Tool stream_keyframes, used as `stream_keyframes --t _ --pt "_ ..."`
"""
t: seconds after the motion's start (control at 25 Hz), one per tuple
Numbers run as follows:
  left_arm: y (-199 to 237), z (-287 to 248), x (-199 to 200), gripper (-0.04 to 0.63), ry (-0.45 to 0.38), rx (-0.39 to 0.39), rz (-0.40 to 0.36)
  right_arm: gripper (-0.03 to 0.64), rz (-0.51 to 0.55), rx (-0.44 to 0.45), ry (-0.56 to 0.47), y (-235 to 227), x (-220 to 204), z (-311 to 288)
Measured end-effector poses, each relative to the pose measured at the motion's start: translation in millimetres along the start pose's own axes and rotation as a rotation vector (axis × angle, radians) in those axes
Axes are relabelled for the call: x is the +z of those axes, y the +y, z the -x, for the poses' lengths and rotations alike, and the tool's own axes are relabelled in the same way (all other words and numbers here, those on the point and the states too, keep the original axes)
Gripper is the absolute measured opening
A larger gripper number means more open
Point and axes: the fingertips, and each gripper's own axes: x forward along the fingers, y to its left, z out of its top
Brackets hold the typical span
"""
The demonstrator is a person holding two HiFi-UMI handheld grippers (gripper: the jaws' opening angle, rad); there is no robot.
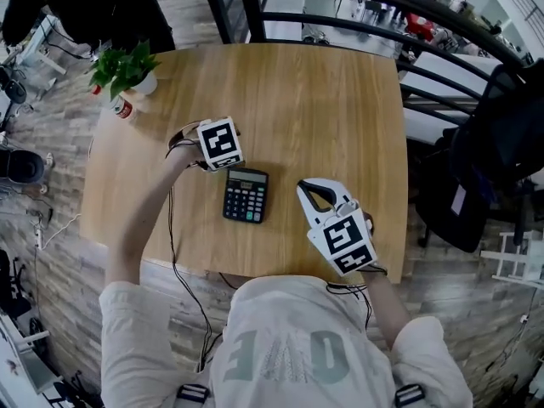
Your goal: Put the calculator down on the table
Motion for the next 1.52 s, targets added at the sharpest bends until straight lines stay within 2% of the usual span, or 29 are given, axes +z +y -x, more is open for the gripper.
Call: stream_keyframes --t 0.12,0.2,0.36,0.44,0.56,0.68,0.8,0.84,0.88,1.0,1.08,1.2,1.52 --pt "7 37 4 0.311 -0.110 0.141 0.091 0.020 0.052 -0.038 -0.016 -8 17 1" --pt "6 62 1 0.311 -0.154 0.241 0.118 0.020 0.100 -0.066 -0.021 -12 27 1" --pt "9 125 -4 0.310 -0.253 0.526 0.169 0.020 0.182 -0.122 -0.056 -20 52 3" --pt "4 160 -2 0.310 -0.371 0.660 0.258 0.020 0.192 -0.155 -0.093 -24 68 6" --pt "-12 210 3 0.310 -0.593 0.859 0.420 0.020 0.148 -0.203 -0.181 -28 92 13" --pt "-37 244 15 0.304 -0.784 1.002 0.503 0.020 0.090 -0.236 -0.285 -25 115 22" --pt "-64 267 24 0.168 -0.921 1.112 0.552 0.020 0.082 -0.273 -0.383 -19 134 33" --pt "-71 274 25 0.062 -0.965 1.143 0.572 0.020 0.080 -0.284 -0.415 -18 140 37" --pt "-77 281 26 0.015 -1.011 1.165 0.595 0.020 0.075 -0.293 -0.446 -16 146 41" --pt "-93 295 24 0.009 -1.163 1.189 0.697 0.020 0.048 -0.314 -0.529 -14 161 54" --pt "-104 300 23 0.009 -1.234 1.209 0.747 0.020 0.042 -0.321 -0.571 -11 166 60" --pt "-115 304 29 0.009 -1.269 1.229 0.747 0.018 0.052 -0.321 -0.592 -6 168 64" --pt "-119 306 35 0.009 -1.278 1.225 0.709 0.018 0.078 -0.277 -0.596 8 172 56"
